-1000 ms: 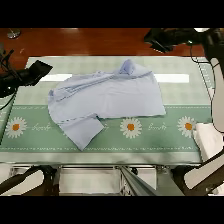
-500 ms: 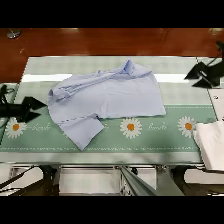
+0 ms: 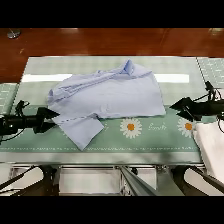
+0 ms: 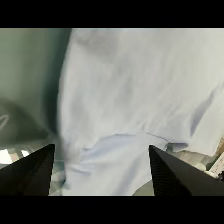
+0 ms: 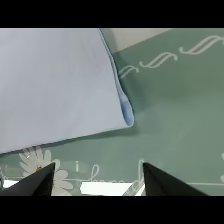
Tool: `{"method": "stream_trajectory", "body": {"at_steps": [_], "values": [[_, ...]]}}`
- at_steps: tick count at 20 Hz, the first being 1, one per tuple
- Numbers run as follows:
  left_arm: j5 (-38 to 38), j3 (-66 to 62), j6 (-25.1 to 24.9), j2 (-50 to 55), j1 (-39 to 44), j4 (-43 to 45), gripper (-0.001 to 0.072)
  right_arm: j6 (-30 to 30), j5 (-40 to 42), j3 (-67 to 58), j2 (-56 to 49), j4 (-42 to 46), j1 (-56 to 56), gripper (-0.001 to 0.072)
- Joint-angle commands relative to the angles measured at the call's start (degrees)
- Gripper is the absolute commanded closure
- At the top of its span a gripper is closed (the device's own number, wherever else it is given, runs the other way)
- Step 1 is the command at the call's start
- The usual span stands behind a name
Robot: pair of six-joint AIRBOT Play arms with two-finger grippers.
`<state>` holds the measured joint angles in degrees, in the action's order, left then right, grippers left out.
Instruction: Fold the shirts.
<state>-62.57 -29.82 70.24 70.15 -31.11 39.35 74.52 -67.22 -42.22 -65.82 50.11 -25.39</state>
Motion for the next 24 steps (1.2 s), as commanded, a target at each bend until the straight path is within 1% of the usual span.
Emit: {"method": "stream_trajectory", "body": {"at_steps": [1, 2, 3, 4, 5, 6, 8, 11, 14, 17, 19, 20, 21, 22, 23, 24], "values": [[6.5, 0.5, -0.3, 0.9, 6.1, -2.9, 0.0007, -1.0, 1.5, 2.4, 1.0, -1.2, -0.1, 0.0087], [6.6, 0.4, -0.4, 1.7, 7.8, -3.0, 0.0026, -0.6, 2.0, 2.4, 1.0, -1.2, -0.1, 0.0087], [6.3, 0.1, -1.3, 2.5, 8.5, -3.0, 0.023, 0.2, 2.8, 2.4, 1.0, -0.8, -0.1, 0.0087], [5.5, -0.4, -3.9, 2.6, 8.6, -3.0, 0.0691, 1.5, 3.7, 2.4, 1.0, 0.3, -0.1, 0.0087], [4.3, -1.2, -5.6, 2.6, 8.5, -3.3, 0.0687, 2.9, 4.6, 2.4, 1.0, 2.0, -0.1, 0.0087], [2.9, -2.2, -5.9, 2.6, 8.3, -3.4, 0.0687, 4.3, 5.0, 2.4, 1.0, 3.6, -0.1, 0.0087], [0.7, -4.3, -6.6, 2.4, 8.3, -3.4, 0.0687, 5.2, 5.0, 2.5, 0.5, 5.1, -0.1, 0.0087], [0.5, -5.3, -6.6, 2.4, 8.3, -3.6, 0.0687, 6.4, 5.6, 2.4, -4.8, 3.5, 1.7, 0.0087], [0.3, -5.3, -6.6, 2.4, 8.3, -3.7, 0.0687, 6.4, 9.4, 1.2, -10.9, 1.4, 7.1, 0.0087], [0.4, -5.3, -6.6, 2.4, 8.3, -3.7, 0.0686, 6.7, 10.4, -4.1, -16.2, -1.1, 12.1, 0.0088], [0.4, -5.3, -6.6, 2.4, 8.3, -3.7, 0.0687, 9.1, 10.7, -8.4, -19.7, -1.2, 14.9, 0.0087], [0.4, -5.3, -6.6, 2.4, 8.3, -3.9, 0.0687, 10.0, 10.6, -10.6, -21.6, -1.2, 16.2, 0.011], [0.4, -5.3, -6.6, 2.4, 8.3, -4.2, 0.0687, 10.4, 10.2, -12.7, -22.9, -1.2, 17.2, 0.0276], [0.3, -5.4, -6.6, 2.3, 8.3, -5.5, 0.0686, 10.5, 9.3, -14.9, -23.8, -1.2, 18.1, 0.0634], [0.1, -5.8, -7.0, 2.0, 8.3, -7.0, 0.0687, 10.1, 8.7, -17.2, -24.0, -1.1, 18.7, 0.0689], [-0.6, -7.0, -8.0, 1.5, 8.3, -8.8, 0.0687, 10.2, 7.0, -20.7, -23.9, -1.2, 18.7, 0.0689]]}}
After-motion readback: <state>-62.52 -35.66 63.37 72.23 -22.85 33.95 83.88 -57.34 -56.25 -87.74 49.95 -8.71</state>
